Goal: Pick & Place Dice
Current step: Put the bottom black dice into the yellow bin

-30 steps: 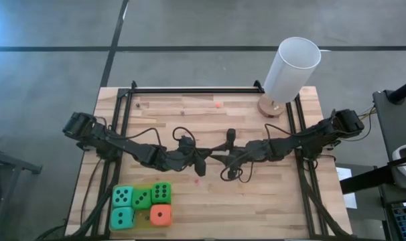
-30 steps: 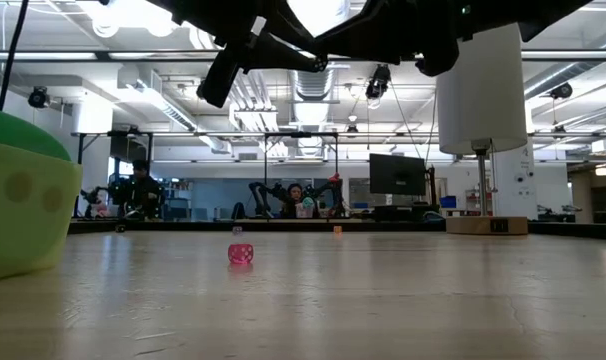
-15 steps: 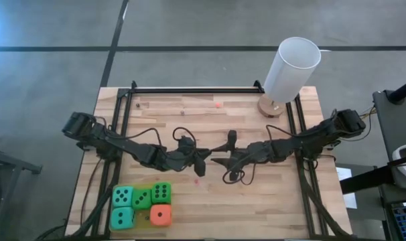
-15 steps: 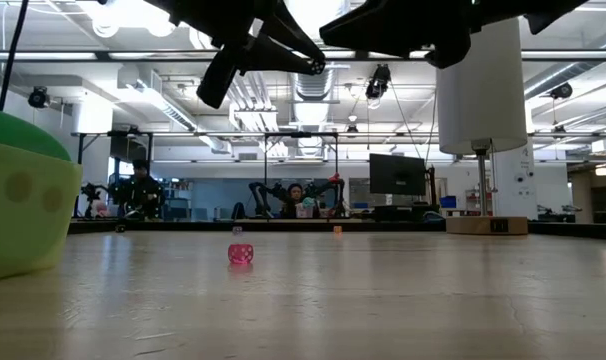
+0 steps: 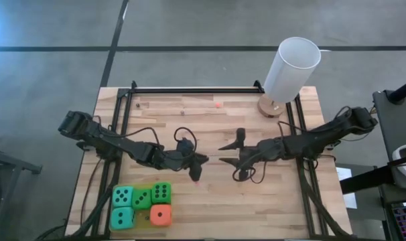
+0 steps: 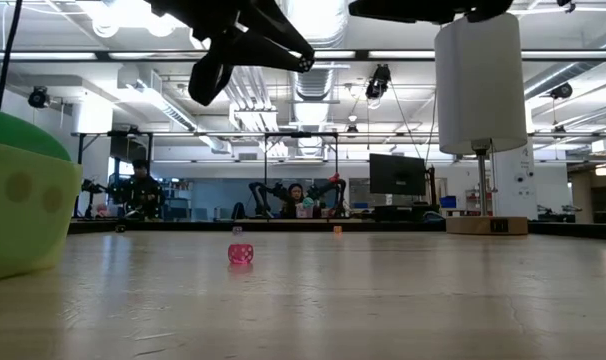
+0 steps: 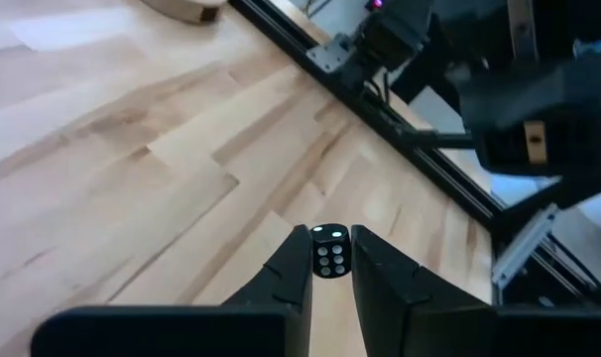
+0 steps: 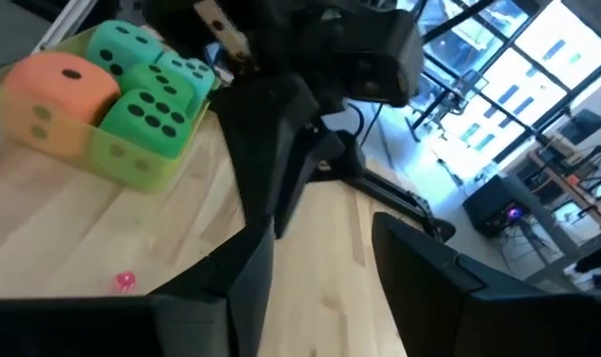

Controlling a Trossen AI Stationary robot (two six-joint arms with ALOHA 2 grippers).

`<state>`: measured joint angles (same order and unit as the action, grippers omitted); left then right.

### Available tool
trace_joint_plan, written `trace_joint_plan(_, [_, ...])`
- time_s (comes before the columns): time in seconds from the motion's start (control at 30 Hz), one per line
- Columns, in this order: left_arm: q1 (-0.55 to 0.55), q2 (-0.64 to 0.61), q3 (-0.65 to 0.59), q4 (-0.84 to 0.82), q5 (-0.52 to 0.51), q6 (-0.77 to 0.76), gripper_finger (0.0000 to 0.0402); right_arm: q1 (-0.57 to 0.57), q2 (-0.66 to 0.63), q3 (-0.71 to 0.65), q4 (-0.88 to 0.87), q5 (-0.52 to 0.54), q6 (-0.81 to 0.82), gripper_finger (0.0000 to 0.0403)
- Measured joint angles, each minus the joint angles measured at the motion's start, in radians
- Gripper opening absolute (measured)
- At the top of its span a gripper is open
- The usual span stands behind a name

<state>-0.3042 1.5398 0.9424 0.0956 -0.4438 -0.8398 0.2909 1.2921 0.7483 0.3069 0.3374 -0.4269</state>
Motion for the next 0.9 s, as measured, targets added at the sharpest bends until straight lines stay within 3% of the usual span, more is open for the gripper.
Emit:
trace_joint_plan(0.47, [-0.001, -0.006, 0.001, -0.050, 0.146, 0.006, 0.0053, 0.000, -0.015, 0.000, -0.023, -0.005, 0.026, 0.0156])
trace_joint_plan(0.9, [-0.002, -0.006, 0.001, -0.050, 0.162, 0.022, 0.0053, 0.000, -0.014, 0.000, -0.022, -0.005, 0.024, 0.0154])
